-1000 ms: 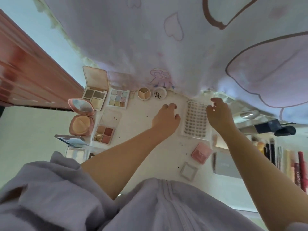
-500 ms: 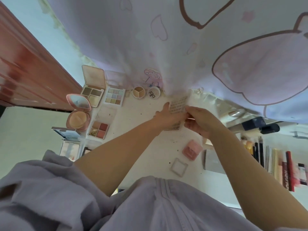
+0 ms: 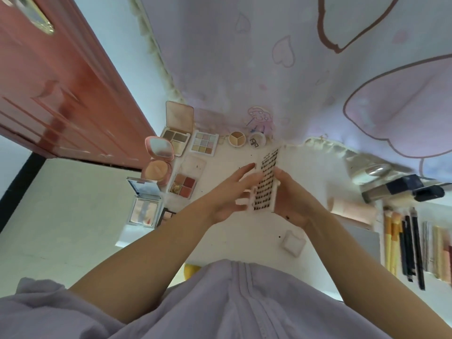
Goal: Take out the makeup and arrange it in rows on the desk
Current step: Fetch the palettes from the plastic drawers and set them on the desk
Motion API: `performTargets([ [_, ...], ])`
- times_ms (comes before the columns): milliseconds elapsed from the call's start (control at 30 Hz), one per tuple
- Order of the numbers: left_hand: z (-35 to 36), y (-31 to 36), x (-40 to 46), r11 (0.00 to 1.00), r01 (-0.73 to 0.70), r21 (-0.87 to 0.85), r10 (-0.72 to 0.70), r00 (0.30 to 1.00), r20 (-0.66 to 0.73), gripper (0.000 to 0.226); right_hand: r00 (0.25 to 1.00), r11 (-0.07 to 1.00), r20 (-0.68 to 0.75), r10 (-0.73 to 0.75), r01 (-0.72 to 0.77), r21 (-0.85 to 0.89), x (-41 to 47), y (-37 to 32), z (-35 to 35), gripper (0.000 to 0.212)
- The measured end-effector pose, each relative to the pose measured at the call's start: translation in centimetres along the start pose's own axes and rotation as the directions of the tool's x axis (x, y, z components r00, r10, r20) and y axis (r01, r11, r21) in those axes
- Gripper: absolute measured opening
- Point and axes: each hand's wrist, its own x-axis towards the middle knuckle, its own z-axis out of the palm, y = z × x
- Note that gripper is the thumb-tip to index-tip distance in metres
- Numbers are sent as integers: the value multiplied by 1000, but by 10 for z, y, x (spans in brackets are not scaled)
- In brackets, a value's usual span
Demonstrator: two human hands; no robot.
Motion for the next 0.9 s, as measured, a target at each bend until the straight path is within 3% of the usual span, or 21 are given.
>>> performTargets([
  [67,-11,7,-5,997,14,-74,-10,999,46,59,998,994,37,-44,40,103,-3,0,-2,68],
  [133,-23,20,-12,998,16,-63,-16,1000,-2,34,995,981,-83,-45,60,183,-6,-1,-8,50],
  [233,-49,35,-16,999,20,51,-8,975,-222,26,947,987,-322,11,42,157,-4,5,-24,37],
  [333,-73,40,-12,945,126,301,6,915,-403,24,893,1000,-450,-16,13,-11,4,15,-29,32],
  [433,-81,37,4,758,288,585,63,861,-505,17,838,986,-541,-72,-20,-163,11,17,-22,27],
  [533,-77,32,19,484,347,803,127,880,-457,23,778,943,-610,-150,-72,-324,18,15,-23,27],
  [667,-76,30,33,285,371,884,147,894,-422,26,748,828,-626,-220,-196,-525,24,14,-33,29],
  [800,-84,30,39,282,386,879,154,886,-438,22,758,612,-563,-328,-283,-738,29,13,-35,30],
  [900,-87,32,40,301,396,868,154,878,-454,18,798,503,-512,-318,-316,-804,33,14,-38,23],
])
